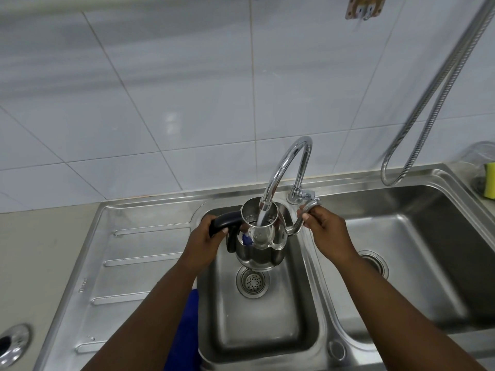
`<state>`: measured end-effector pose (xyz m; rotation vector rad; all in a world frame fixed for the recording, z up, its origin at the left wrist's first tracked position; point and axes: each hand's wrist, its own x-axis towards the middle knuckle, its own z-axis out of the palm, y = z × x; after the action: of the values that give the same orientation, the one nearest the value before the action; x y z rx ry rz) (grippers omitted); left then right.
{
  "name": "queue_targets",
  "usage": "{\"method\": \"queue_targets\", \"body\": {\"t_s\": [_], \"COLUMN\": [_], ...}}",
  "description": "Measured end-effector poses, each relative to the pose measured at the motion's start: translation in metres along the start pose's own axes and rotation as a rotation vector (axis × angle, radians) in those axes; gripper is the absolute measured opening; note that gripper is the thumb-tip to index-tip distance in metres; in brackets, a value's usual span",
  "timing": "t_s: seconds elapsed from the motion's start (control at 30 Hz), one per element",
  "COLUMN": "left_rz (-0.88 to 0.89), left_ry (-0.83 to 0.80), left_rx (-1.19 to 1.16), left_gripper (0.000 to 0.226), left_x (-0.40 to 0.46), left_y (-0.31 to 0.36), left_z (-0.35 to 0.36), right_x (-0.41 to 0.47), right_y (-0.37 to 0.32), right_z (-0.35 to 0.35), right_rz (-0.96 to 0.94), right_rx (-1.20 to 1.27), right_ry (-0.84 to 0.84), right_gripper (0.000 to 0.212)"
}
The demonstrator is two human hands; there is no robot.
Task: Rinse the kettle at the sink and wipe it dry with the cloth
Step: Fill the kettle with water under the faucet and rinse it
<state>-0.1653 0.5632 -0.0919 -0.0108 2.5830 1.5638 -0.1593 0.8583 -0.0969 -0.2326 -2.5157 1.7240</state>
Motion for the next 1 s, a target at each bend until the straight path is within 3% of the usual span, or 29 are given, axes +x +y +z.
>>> {"method": "queue_targets", "body": {"t_s": [0.37,0.5,0.63,0.77,0.87,1.0], "left_rz": [-0.005,-0.003,0.005,-0.004,-0.019,-0.023], "left_ry": [-0.020,-0.011,-0.009,0.001,0.017,0.014], "left_rx": [0.005,0.006,0.000,-0.012,-0.017,-0.012], "left_gripper": [0.020,0.020,0.021,0.020,0.020,0.020], "left_x": [-0.001,-0.002,-0.002,-0.002,-0.002,-0.002], "left_y": [-0.001,0.000,0.002,0.002,0.000,0.001], "left_z": [-0.001,-0.004,-0.005,-0.005,-0.006,-0.007], "right_x": [-0.008,-0.015,-0.013,0.002,0.011,0.028], "right_y": [-0.004,0.005,0.013,0.017,0.017,0.015], "right_z": [0.004,0.007,0.006,0.006,0.004,-0.004], "right_rz": [-0.075,-0.020,-0.079,-0.084,-0.069,-0.085], "right_rx": [-0.129,-0.074,-0.308,-0.368,-0.362,-0.535], "right_ry": [0.067,0.118,0.016,-0.074,-0.163,-0.216], "right_gripper": [0.012,0.037,0.059,0.058,0.064,0.079]}}
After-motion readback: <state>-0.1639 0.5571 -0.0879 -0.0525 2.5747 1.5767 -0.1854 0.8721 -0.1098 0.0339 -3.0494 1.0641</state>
